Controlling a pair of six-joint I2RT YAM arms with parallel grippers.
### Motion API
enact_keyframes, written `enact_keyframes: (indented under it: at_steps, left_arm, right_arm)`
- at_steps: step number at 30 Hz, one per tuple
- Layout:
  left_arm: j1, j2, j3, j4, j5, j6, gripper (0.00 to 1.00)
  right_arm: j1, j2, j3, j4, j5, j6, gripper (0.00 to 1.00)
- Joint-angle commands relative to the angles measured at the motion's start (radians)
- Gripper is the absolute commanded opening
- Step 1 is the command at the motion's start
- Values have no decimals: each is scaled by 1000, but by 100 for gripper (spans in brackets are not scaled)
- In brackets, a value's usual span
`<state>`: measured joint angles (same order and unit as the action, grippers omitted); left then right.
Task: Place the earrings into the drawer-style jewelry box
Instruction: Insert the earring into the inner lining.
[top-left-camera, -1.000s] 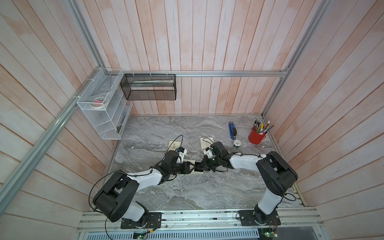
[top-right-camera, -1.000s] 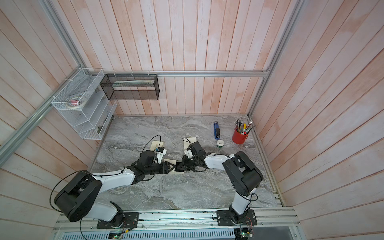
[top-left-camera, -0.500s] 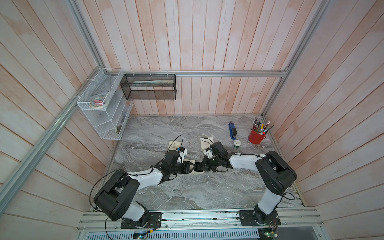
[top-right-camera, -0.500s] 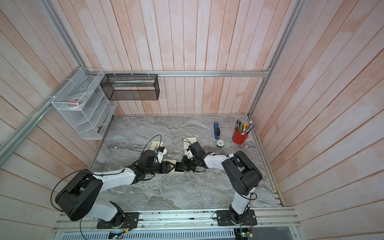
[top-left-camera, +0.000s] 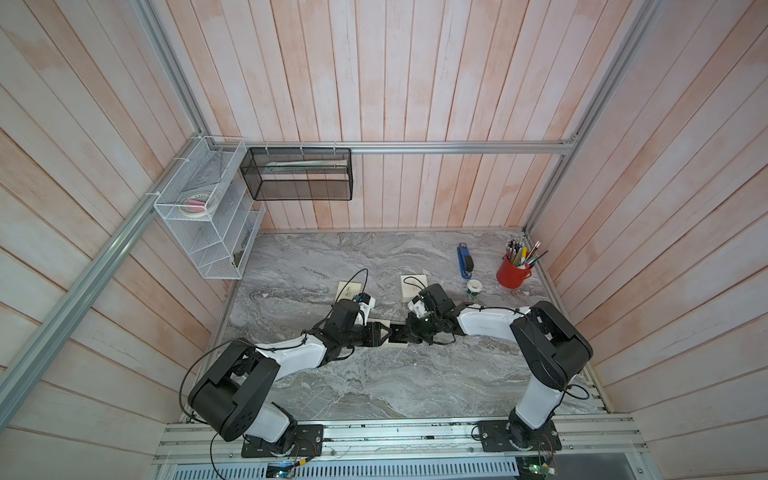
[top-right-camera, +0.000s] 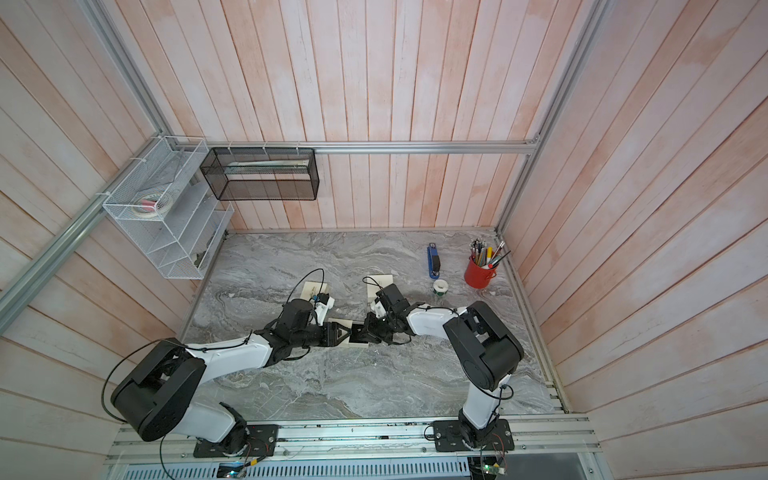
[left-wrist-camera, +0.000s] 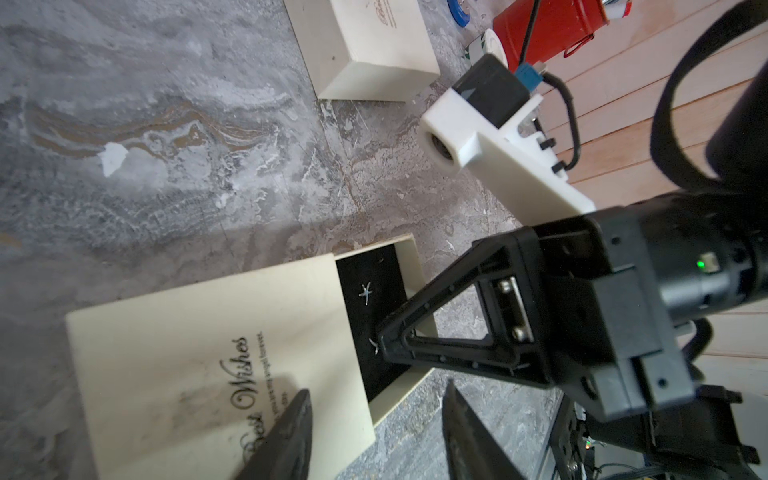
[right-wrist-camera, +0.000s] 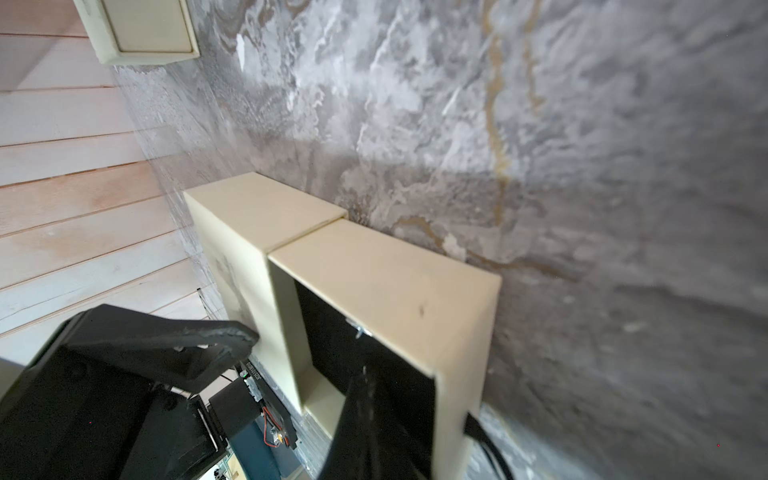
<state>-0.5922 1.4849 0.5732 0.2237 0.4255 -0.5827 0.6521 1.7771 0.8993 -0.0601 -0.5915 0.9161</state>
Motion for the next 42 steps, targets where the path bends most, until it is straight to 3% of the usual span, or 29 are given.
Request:
enact_keyframes:
  at_steps: [1,18,29,42]
  left_arm:
    - [-3,17,14,-47,-30,20,52]
    - [-3,-57,47,-83,-54,46,52]
    - [-3,-65,53,-111,-70,60,52]
    - [-3,-66,51,-115,-71,65,52]
  right_arm:
    - [5,13,26,-54,39,-25,0]
    - [7,-84,82,-142,120,-64,17]
    - [44,-4,129,-143,67,-101,6]
    - [52,25,129,-197,143,-116,4]
